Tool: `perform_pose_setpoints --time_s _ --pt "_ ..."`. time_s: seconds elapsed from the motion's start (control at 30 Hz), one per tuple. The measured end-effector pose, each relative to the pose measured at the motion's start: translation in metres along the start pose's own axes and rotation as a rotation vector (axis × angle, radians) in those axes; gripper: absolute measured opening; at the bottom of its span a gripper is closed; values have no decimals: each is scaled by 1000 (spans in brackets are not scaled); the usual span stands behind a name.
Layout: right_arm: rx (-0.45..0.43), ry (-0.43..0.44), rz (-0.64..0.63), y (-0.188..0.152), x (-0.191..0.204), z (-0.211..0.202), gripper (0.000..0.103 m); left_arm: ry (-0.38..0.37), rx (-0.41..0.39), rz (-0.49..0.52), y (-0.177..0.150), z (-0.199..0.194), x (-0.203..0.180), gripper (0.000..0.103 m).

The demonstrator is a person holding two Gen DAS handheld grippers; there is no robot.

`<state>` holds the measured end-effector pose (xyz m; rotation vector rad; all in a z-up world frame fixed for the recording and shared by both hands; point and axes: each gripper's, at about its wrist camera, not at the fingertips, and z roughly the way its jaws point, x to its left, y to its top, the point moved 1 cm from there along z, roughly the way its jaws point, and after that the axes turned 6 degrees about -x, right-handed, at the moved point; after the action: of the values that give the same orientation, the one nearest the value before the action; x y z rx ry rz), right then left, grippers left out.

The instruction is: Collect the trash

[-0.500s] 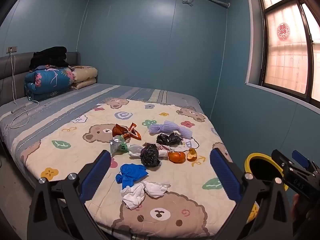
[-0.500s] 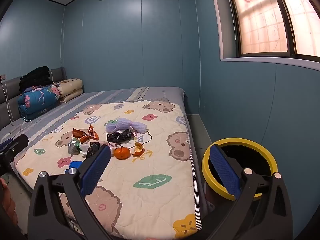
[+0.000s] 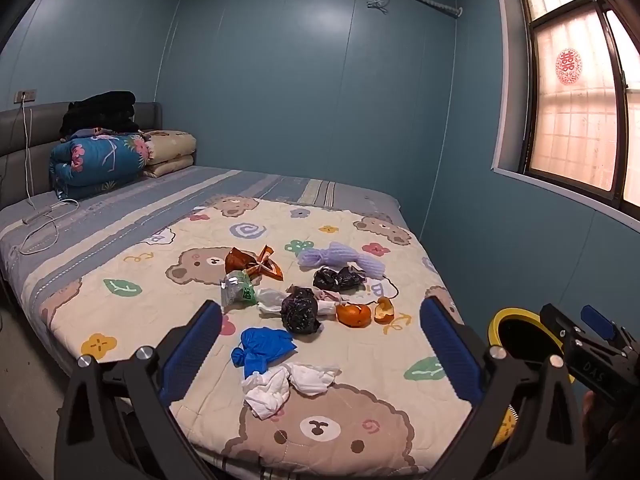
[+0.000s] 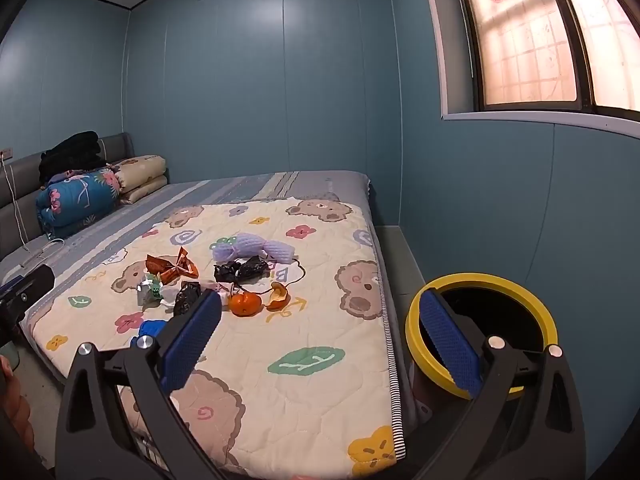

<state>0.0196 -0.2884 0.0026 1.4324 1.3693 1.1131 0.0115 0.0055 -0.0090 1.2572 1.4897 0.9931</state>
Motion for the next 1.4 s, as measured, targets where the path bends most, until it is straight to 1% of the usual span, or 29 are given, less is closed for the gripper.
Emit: perform_pose_setpoints --time_s 0.1,1.4 --pt "1 2 -1 -2 4 0 95 -2 1 -1 0 0 0 96" --pt "18 3 8 -10 1 6 95 -1 9 -5 -1 -3 -6 96"
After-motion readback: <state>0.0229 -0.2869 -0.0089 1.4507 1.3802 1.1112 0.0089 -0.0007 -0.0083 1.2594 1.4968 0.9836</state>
